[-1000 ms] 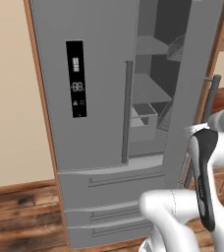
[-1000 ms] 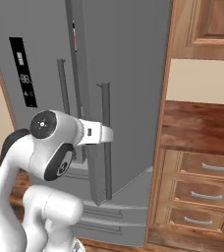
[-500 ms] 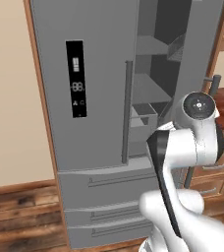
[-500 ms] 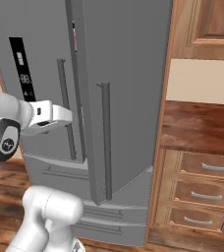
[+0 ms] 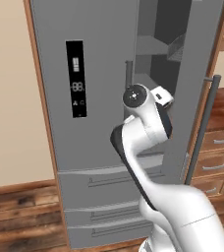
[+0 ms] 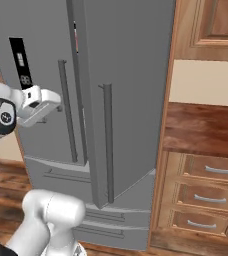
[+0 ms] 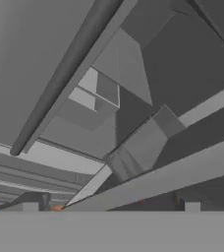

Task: Open the fridge, grab two sodas, and place both sodas inside the bowl with ice on the dining counter.

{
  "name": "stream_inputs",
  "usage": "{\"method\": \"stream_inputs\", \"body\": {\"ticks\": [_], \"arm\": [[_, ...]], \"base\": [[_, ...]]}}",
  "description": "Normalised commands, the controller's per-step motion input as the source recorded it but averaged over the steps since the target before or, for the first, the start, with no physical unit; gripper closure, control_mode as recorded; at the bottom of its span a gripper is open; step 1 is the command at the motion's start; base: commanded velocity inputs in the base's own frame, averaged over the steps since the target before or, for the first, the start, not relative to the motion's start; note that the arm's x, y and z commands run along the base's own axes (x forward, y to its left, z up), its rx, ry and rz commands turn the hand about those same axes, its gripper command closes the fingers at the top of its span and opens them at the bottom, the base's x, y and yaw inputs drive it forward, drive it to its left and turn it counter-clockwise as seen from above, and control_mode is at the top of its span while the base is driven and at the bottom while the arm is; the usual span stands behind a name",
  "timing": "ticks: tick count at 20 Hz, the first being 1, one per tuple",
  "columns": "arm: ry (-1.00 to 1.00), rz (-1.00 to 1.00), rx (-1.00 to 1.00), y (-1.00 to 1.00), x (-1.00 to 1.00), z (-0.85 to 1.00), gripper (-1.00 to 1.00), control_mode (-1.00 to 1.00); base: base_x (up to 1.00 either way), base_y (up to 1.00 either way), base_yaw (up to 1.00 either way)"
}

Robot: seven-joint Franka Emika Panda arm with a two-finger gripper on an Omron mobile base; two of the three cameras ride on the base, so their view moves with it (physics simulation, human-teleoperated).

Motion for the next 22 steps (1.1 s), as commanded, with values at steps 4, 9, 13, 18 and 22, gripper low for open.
{"method": "stream_inputs", "body": {"ticks": [4, 9, 13, 18, 22], "arm": [[0.06, 0.00, -0.07, -0.06, 1.00, -0.04, -1.00, -1.00], [0.11, 0.00, -0.03, -0.27, 0.89, -0.08, -1.00, -1.00], [0.09, 0.00, 0.00, -0.58, 0.31, -0.26, -1.00, -1.00], [0.03, -0.01, 0.00, -0.69, -0.01, -0.23, -1.00, -1.00], [0.00, -0.04, 0.00, -0.72, -0.31, -0.09, -1.00, -1.00]], "base": [[0.00, 0.00, 0.00], [0.00, 0.00, 0.00], [0.00, 0.00, 0.00], [0.00, 0.00, 0.00], [0.00, 0.00, 0.00]]}}
